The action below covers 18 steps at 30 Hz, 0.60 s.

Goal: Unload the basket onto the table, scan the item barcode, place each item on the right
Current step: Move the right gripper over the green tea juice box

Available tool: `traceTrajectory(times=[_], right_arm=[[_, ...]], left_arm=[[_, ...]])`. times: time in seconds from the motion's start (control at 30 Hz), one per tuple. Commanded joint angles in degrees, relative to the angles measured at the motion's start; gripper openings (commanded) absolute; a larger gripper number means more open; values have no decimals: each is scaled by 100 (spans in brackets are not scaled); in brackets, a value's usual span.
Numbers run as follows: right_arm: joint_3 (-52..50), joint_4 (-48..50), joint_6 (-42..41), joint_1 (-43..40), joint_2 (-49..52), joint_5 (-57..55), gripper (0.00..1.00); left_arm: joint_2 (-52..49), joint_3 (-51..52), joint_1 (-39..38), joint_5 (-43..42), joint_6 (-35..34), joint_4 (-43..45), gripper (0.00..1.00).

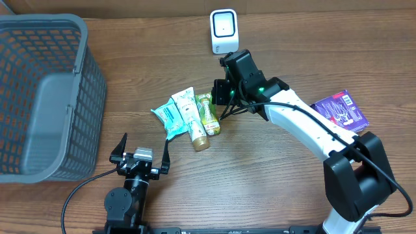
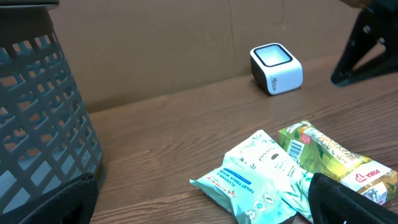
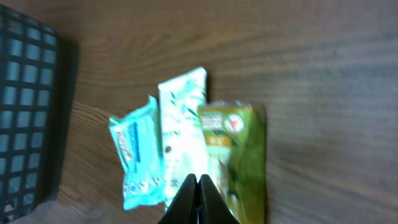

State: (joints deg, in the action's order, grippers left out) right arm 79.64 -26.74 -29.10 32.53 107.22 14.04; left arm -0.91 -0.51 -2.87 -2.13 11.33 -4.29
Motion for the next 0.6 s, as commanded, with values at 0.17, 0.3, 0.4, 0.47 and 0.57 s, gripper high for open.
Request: traceTrajectory(times=[0.17, 0.3, 0.4, 0.47, 0.57], right_arm=[[68, -660, -238, 96, 109, 354, 4], [68, -487, -170, 157, 330, 577, 4], [68, -299, -223, 243, 496, 553, 4], [68, -203, -251, 293, 586, 509, 4], [68, -105, -269, 341, 726, 472, 4]], left_arm=[[28, 24, 33, 0, -20, -9, 100], [28, 22, 33, 0, -17, -9, 100], [28, 24, 33, 0, -20, -9, 100], [28, 24, 33, 0, -20, -9, 100], [28, 24, 33, 0, -17, -9, 100]])
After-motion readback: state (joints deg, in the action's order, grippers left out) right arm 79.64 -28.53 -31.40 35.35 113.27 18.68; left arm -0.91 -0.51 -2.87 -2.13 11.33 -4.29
